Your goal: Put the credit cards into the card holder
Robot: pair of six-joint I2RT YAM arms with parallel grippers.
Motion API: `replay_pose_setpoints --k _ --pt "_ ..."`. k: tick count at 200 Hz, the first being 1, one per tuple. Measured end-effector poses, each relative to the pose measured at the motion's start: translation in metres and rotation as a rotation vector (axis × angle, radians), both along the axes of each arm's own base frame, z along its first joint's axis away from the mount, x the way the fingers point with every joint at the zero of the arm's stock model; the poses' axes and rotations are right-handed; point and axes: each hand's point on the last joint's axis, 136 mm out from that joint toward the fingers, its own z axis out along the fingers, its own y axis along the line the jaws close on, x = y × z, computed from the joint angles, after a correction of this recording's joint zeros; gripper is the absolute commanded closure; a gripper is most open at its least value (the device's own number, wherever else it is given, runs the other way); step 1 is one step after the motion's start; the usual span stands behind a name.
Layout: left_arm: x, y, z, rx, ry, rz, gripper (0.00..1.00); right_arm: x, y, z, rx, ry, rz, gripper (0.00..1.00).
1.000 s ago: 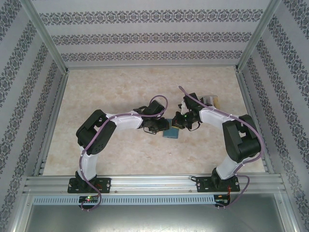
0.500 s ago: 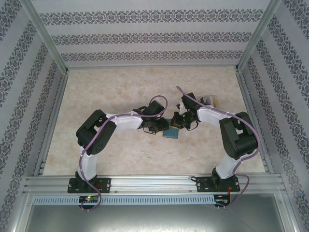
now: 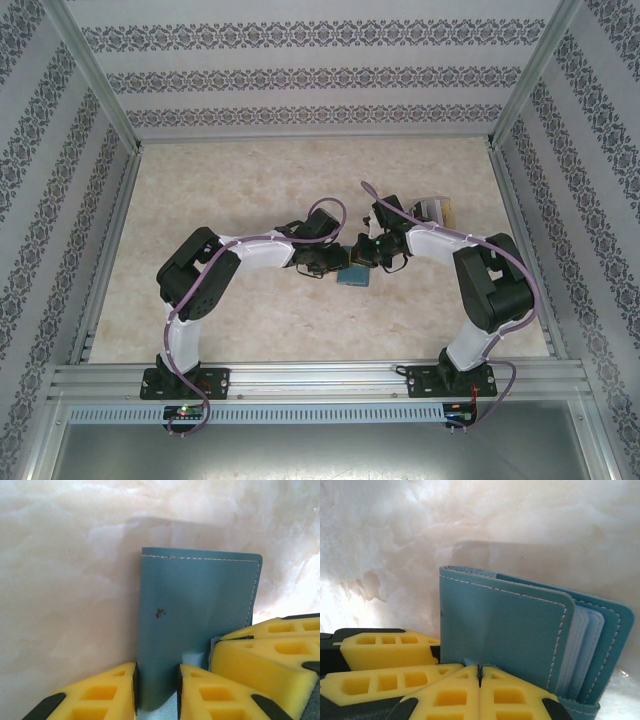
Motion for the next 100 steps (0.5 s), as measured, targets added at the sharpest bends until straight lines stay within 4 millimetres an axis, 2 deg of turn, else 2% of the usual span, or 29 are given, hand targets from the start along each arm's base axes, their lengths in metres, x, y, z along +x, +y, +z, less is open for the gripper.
replay_pose_setpoints --k 30,45,66,81,93,100 --pt "-0.002 0.002 0.001 -0.009 -0.009 0.005 0.76 -0.001 0.004 0.001 -0.002 -0.012 0.016 1.00" --pt "-0.006 0.009 0.001 -0.010 -0.019 0.023 0.76 -0.004 0.012 0.002 0.002 -0.020 0.038 1.00" --pt "-0.024 0.033 0.004 0.014 -0.025 0.058 0.73 -0.020 0.035 0.004 0.024 -0.020 0.114 1.00" --pt "-0.037 0.054 0.010 0.053 -0.037 0.084 0.65 -0.037 0.054 0.007 0.040 -0.020 0.181 1.00" --pt "-0.039 0.068 0.025 0.069 -0.082 0.115 0.62 -0.052 0.065 0.007 0.040 -0.005 0.229 1.00" --pt "-0.038 0.075 0.038 0.071 -0.120 0.135 0.56 -0.058 0.068 0.006 0.038 0.000 0.245 0.98"
